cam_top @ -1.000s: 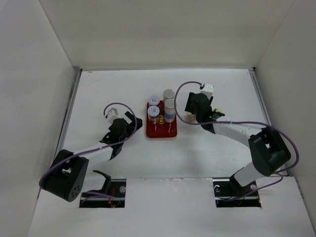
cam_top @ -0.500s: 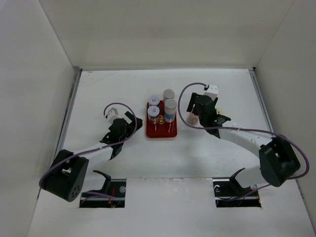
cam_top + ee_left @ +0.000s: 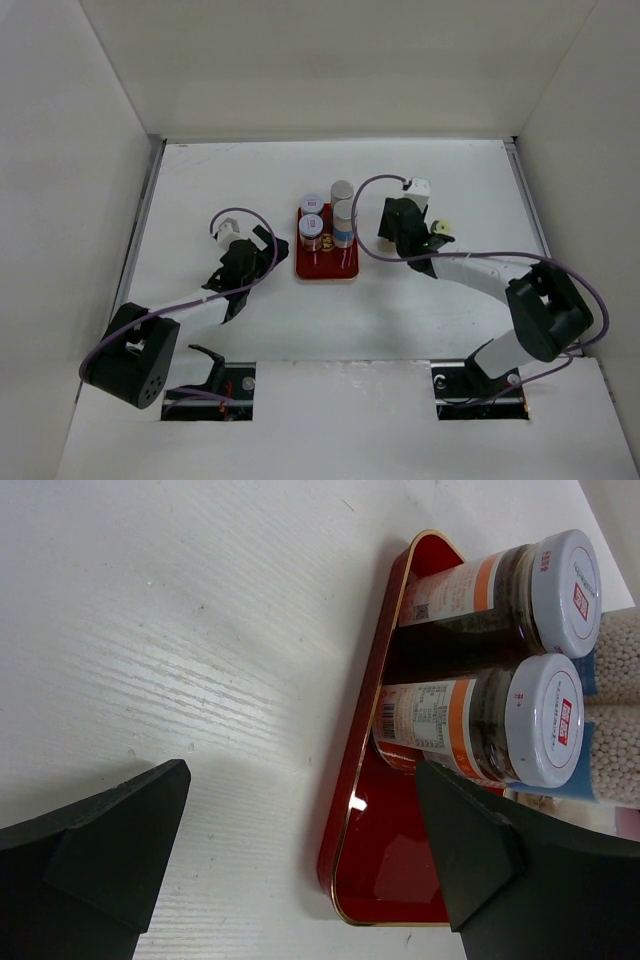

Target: Organize the condiment bottles

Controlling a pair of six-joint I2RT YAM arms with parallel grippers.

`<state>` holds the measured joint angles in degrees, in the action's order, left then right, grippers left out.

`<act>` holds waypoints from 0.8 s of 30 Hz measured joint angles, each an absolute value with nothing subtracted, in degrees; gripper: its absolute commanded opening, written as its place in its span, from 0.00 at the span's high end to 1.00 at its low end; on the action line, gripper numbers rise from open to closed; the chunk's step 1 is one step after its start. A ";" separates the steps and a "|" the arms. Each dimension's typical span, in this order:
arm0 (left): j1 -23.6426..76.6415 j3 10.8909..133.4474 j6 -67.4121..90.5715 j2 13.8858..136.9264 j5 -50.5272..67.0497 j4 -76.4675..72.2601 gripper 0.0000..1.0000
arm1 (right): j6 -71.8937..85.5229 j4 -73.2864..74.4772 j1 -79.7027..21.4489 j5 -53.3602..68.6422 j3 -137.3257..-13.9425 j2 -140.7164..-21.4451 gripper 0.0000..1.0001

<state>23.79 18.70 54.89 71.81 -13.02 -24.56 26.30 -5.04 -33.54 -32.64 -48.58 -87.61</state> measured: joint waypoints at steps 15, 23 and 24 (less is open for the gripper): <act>24.14 18.72 54.89 71.83 -13.13 -24.67 0.00 | 27.57 -3.88 -53.76 -35.16 -53.95 -83.85 0.55; 24.03 18.72 54.89 71.77 -13.08 -24.67 0.00 | 28.21 -4.82 -58.52 -33.98 -61.82 -97.27 0.50; 24.01 18.72 54.89 71.77 -13.04 -24.64 0.00 | 28.25 -4.99 -58.70 -33.89 -62.26 -98.35 0.48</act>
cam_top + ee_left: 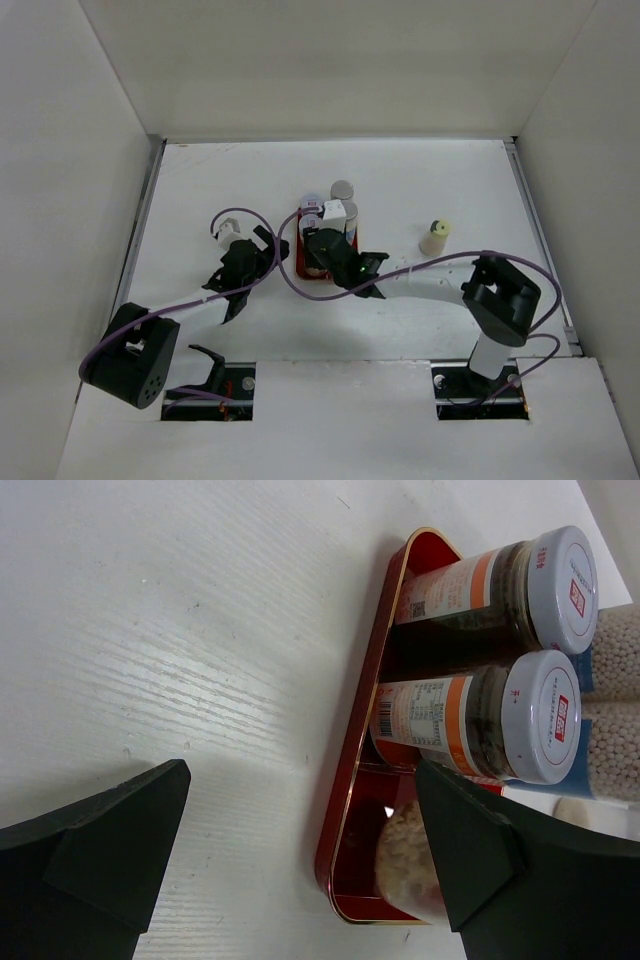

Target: Organize the condiment bottles

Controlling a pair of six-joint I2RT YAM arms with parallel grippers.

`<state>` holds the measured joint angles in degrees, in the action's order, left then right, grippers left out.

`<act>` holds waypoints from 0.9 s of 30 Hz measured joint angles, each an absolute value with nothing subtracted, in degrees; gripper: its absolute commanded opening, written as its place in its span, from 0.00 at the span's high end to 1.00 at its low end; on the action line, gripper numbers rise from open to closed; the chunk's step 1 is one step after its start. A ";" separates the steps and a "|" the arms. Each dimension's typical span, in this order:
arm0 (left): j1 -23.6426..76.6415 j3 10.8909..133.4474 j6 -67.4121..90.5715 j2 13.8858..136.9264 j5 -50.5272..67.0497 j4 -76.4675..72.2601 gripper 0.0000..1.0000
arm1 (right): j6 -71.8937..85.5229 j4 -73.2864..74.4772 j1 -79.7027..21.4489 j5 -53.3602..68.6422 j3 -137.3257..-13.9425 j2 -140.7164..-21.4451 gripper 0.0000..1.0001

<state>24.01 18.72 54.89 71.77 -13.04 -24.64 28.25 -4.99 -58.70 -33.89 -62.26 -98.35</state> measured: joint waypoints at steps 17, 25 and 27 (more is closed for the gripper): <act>22.79 18.72 54.98 71.77 -12.80 -24.64 0.00 | 28.27 -5.23 -55.55 -34.06 -51.55 -75.09 0.07; 23.00 18.72 55.37 71.79 -12.84 -24.64 0.00 | 28.08 -0.80 -28.77 -39.24 -39.20 -58.67 0.00; 23.03 18.72 55.40 71.81 -12.82 -24.64 0.00 | 27.51 0.23 -22.55 -38.28 -38.50 -60.55 0.00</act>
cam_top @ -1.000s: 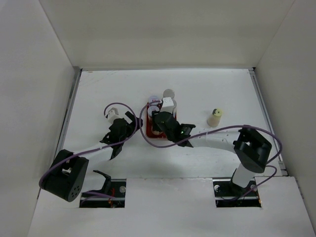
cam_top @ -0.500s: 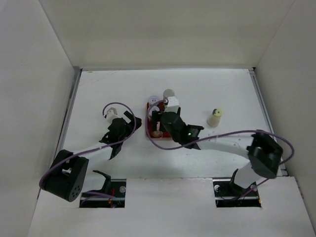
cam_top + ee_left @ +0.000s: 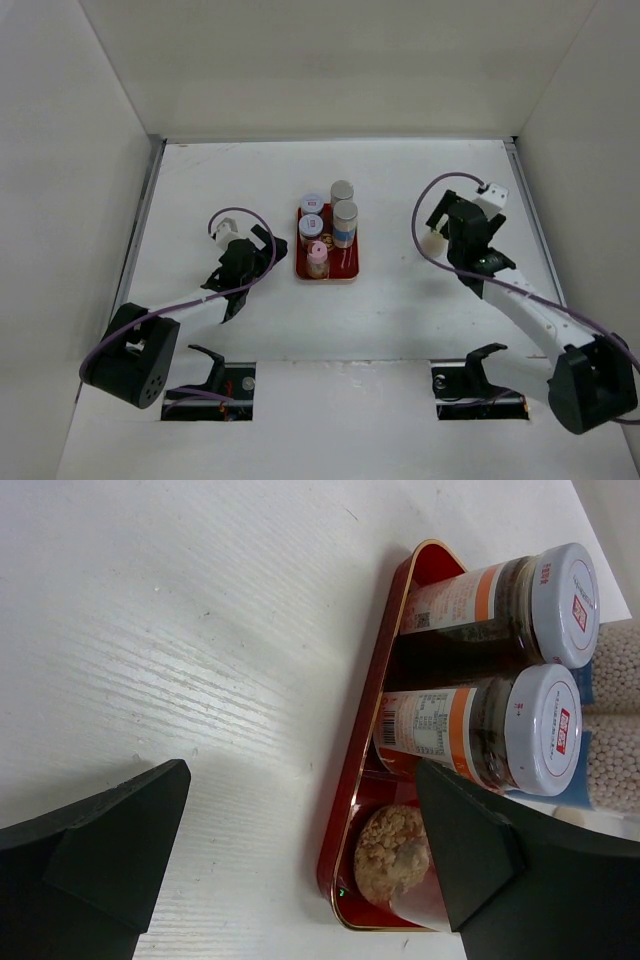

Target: Organize the condiment bottles

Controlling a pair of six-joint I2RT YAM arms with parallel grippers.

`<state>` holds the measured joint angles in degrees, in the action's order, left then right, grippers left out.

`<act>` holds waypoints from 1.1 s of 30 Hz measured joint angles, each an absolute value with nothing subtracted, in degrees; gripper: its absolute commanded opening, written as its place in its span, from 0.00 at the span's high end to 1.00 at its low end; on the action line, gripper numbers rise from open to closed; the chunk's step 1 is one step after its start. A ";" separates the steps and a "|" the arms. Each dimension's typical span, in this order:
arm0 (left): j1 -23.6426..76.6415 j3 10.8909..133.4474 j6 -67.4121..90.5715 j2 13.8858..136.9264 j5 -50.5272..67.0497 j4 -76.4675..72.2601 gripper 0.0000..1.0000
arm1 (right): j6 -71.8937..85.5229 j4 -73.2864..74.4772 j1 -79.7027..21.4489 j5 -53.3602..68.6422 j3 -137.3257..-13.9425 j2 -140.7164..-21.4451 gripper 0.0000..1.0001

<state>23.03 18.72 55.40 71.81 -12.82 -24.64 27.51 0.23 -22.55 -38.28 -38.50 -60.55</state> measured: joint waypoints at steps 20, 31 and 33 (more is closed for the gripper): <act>22.90 18.72 55.55 72.23 -12.69 -24.67 0.00 | 25.32 -1.61 -25.63 -29.63 -39.33 -70.52 0.52; 22.90 18.72 55.55 72.10 -12.80 -24.67 0.00 | 30.02 -4.03 -49.93 -29.52 -44.82 -76.71 0.50; 22.90 18.72 55.55 71.92 -12.84 -24.69 0.00 | 30.20 -4.36 -51.00 -29.52 -46.50 -80.09 0.50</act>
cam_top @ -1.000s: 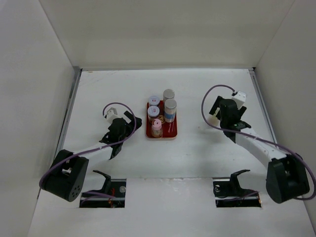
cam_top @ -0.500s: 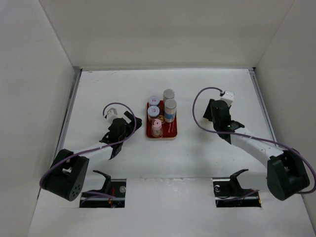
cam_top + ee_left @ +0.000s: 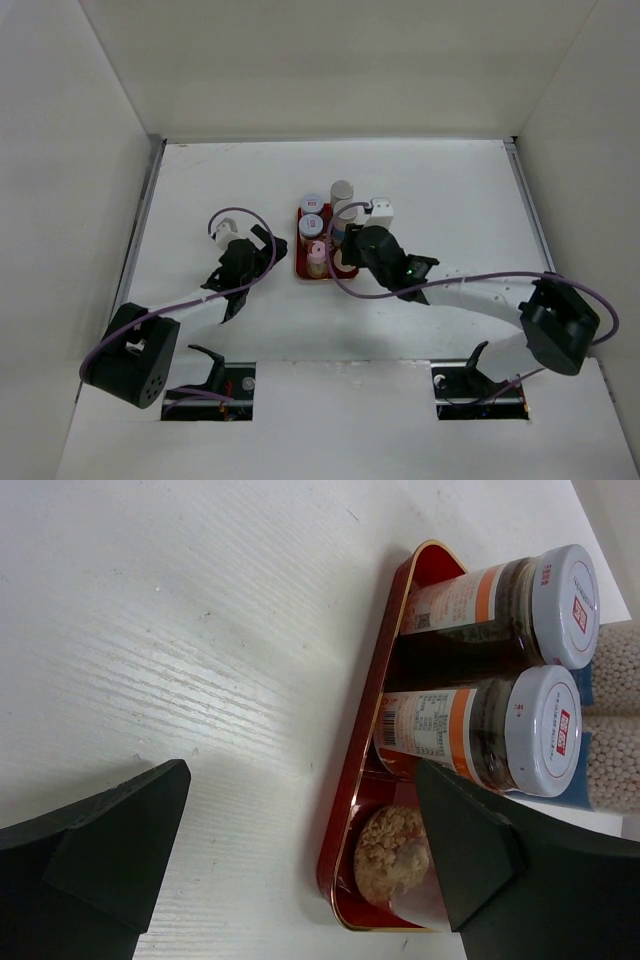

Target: Organize the condiment bottles

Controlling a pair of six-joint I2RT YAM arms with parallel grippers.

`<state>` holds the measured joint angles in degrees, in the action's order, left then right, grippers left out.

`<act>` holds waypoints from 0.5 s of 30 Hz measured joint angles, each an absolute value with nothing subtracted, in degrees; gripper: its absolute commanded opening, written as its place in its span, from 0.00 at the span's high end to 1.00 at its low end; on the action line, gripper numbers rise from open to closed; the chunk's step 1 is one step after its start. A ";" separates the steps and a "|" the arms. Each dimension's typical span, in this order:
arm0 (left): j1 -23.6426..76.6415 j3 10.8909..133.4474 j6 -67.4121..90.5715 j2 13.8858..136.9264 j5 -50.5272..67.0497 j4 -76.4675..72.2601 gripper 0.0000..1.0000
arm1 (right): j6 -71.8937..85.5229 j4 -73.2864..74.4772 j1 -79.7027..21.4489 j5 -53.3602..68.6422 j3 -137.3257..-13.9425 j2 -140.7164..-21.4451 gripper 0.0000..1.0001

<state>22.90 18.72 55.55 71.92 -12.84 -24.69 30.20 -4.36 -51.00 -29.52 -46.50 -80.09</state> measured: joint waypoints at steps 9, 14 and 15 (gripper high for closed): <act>21.69 18.72 55.57 71.64 -12.29 -24.67 0.00 | 30.24 -5.17 -52.34 -31.35 -51.18 -90.63 0.41; 21.04 18.72 55.77 71.68 -11.62 -24.64 0.00 | 30.09 -5.69 -53.25 -32.77 -52.71 -93.10 0.19; 21.02 18.72 55.79 71.77 -11.49 -24.64 0.00 | 30.06 -5.63 -53.39 -32.93 -52.75 -93.01 0.15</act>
